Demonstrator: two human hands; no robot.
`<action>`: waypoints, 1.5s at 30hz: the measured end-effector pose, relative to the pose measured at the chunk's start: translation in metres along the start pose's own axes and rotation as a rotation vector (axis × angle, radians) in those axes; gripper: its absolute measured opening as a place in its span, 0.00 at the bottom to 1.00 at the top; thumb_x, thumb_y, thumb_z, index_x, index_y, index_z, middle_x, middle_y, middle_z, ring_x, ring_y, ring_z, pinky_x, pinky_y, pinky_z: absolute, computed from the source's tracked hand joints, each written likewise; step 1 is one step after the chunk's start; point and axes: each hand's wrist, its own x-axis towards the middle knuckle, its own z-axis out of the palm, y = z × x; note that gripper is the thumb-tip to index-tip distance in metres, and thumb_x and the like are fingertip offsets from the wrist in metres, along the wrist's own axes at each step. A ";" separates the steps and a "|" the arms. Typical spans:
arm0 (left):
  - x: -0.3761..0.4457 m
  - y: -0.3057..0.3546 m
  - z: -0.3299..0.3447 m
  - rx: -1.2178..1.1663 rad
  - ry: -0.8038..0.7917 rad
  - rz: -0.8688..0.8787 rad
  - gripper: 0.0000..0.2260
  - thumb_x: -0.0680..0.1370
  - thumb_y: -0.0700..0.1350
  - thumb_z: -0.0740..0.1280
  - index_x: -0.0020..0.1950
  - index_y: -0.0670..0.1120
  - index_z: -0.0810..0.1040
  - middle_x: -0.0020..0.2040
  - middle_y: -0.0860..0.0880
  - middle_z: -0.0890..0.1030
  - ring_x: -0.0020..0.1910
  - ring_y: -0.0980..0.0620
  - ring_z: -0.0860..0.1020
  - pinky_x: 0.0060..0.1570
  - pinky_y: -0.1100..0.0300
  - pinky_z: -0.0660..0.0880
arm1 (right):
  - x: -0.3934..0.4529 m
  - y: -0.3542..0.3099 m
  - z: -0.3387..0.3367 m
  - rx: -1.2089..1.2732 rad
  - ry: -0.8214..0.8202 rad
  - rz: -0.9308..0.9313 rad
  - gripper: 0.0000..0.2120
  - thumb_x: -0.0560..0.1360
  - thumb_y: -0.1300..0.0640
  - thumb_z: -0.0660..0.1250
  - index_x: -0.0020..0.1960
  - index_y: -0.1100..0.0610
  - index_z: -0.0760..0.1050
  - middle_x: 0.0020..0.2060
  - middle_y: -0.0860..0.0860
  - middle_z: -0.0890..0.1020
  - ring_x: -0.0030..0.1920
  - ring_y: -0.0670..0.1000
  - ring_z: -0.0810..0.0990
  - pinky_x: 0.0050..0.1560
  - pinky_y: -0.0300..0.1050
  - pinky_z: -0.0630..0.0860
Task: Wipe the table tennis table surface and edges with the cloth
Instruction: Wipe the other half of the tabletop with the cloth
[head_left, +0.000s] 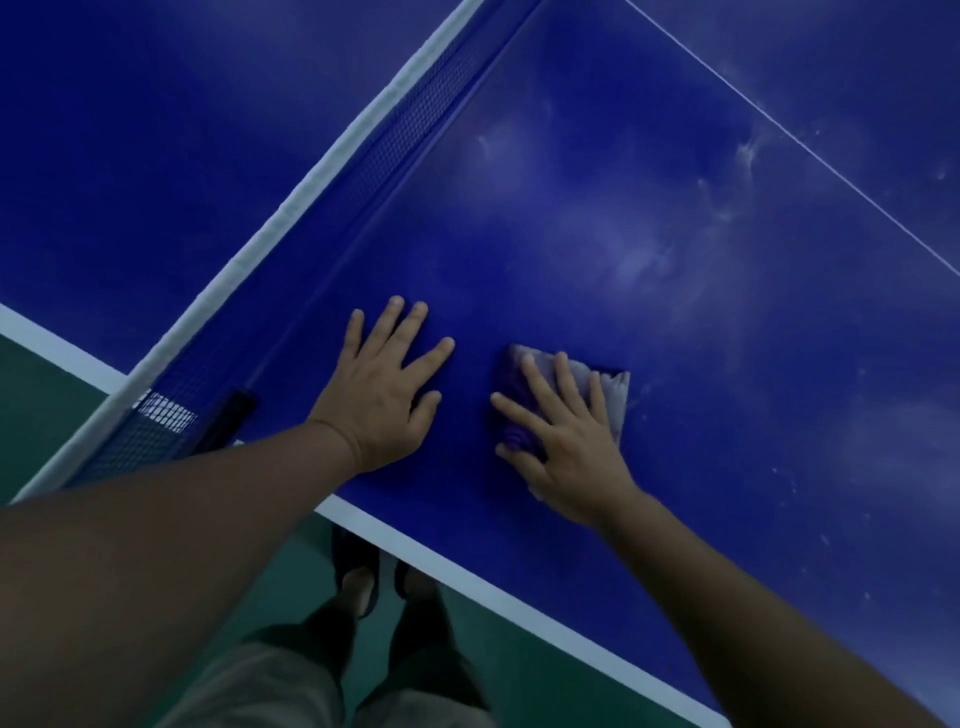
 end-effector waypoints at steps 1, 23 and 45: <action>-0.002 -0.003 0.000 0.035 -0.015 0.009 0.27 0.83 0.57 0.50 0.82 0.54 0.55 0.83 0.45 0.46 0.81 0.44 0.40 0.77 0.38 0.37 | 0.003 0.006 -0.004 0.000 -0.001 0.018 0.29 0.79 0.32 0.48 0.78 0.40 0.62 0.81 0.44 0.46 0.80 0.54 0.36 0.76 0.68 0.40; -0.038 0.002 0.020 0.134 0.036 -0.028 0.28 0.82 0.58 0.43 0.82 0.53 0.52 0.83 0.43 0.47 0.81 0.42 0.43 0.77 0.36 0.41 | -0.022 -0.097 0.044 -0.077 0.107 0.053 0.32 0.77 0.34 0.56 0.78 0.40 0.58 0.82 0.51 0.47 0.80 0.64 0.40 0.74 0.72 0.41; -0.030 0.051 0.026 0.069 0.044 -0.155 0.29 0.80 0.60 0.46 0.82 0.55 0.55 0.83 0.43 0.48 0.81 0.43 0.42 0.77 0.36 0.41 | -0.066 -0.003 0.029 -0.126 0.089 0.184 0.30 0.76 0.36 0.55 0.77 0.40 0.62 0.82 0.48 0.49 0.80 0.63 0.41 0.73 0.75 0.48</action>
